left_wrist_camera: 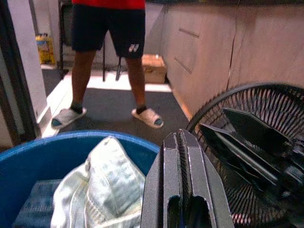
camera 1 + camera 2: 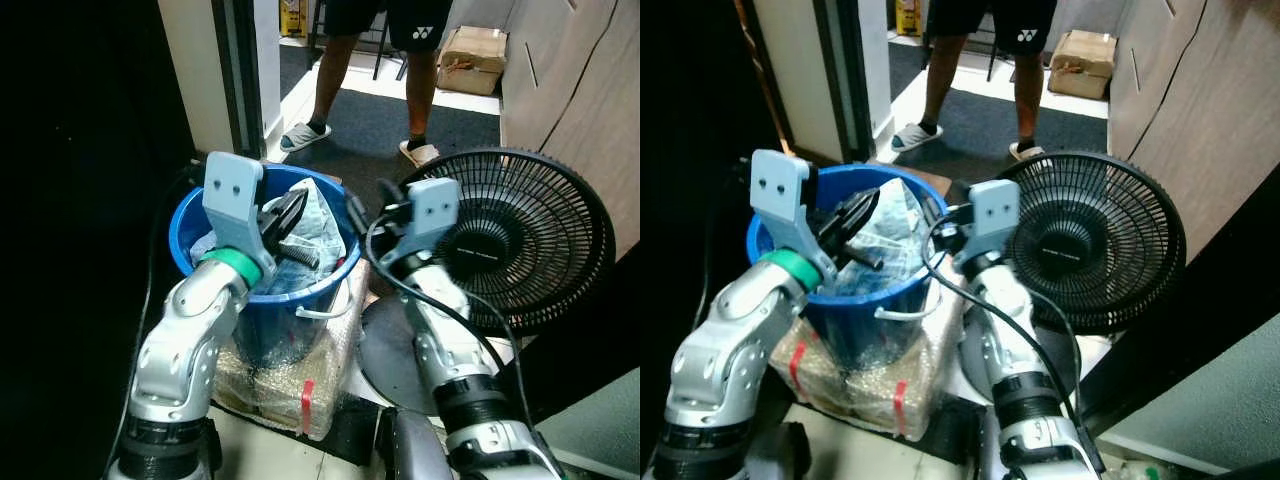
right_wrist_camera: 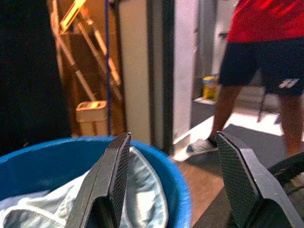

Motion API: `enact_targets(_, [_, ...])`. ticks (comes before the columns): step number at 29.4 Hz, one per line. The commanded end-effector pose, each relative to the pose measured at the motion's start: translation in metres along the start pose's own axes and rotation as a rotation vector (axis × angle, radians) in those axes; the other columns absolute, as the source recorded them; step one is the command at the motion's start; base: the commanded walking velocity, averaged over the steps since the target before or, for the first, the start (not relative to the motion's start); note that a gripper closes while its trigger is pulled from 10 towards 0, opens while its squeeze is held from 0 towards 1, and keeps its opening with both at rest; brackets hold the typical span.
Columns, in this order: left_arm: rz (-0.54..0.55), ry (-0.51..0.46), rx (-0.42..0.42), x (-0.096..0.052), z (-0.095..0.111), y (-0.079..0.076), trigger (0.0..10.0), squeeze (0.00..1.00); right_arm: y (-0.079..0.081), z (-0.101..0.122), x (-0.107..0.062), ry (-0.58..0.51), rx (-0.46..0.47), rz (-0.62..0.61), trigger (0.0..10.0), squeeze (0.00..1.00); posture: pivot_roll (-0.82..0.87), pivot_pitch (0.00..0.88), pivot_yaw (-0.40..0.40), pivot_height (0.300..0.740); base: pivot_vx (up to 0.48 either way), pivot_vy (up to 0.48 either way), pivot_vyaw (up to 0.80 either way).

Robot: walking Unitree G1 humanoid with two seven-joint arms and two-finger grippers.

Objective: Clothes washing

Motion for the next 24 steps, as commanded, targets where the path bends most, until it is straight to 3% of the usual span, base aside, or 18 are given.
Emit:
enact_targets(1, [0.015,0.006,0.001,0.000,0.000,0.003,10.0,0.00,-0.003,0.002,-0.005,-0.004,-0.005,-0.019,10.0,0.00,0.10,0.063,0.025,0.471,0.000,0.000,0.00])
enact_targets(9, [0.006,0.043,0.036,0.000,-0.010,0.000,10.0,0.00,-0.009,-0.001,-0.018,0.022,-0.017,-0.045,10.0,0.00,0.08,0.060,0.037,0.471,0.000,0.000,0.00])
enact_targets(11, [0.015,0.130,0.081,-0.006,-0.035,0.006,10.0,0.00,-0.009,-0.024,-0.018,0.113,-0.006,-0.051,10.0,0.00,0.08,0.062,0.038,0.471,0.000,0.000,0.00])
enact_targets(14, [0.019,0.172,0.099,-0.010,-0.046,0.010,10.0,0.00,-0.007,-0.034,-0.016,0.148,-0.009,-0.043,10.0,0.00,0.09,0.063,0.035,0.471,0.000,0.000,0.00])
enact_targets(16, [0.039,0.235,0.121,-0.018,-0.062,0.018,10.0,0.00,0.004,-0.043,-0.007,0.189,-0.001,-0.004,10.0,0.00,0.10,0.070,0.024,0.471,0.000,0.000,0.00])
enact_targets(19, [0.049,0.250,0.123,-0.021,-0.066,0.020,10.0,0.00,0.009,-0.044,-0.004,0.197,0.000,0.013,10.0,0.00,0.11,0.074,0.017,0.471,0.000,0.000,0.00])
enact_targets(21, [0.118,0.294,0.128,-0.026,-0.076,0.035,10.0,0.00,0.032,-0.055,0.008,0.255,0.017,0.098,10.0,0.00,0.13,0.081,-0.006,0.471,0.000,0.000,0.00])
enact_targets(24, [0.143,0.304,0.125,-0.028,-0.077,0.040,10.0,0.00,0.041,-0.061,0.010,0.282,0.019,0.132,10.0,0.00,0.13,0.082,-0.012,0.471,0.000,0.000,0.00])
Point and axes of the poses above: a point about 5 cm out from each wrist's last joint towards the gripper, its own x axis pointing out of the wrist towards the gripper, its own z axis along the axis of the wrist's last joint, y = z × x, the point moved 6 cm from there along x, pointing out of the wrist towards the gripper, and after that the axes turned 13 degrees about x, right-handed, at the moved point
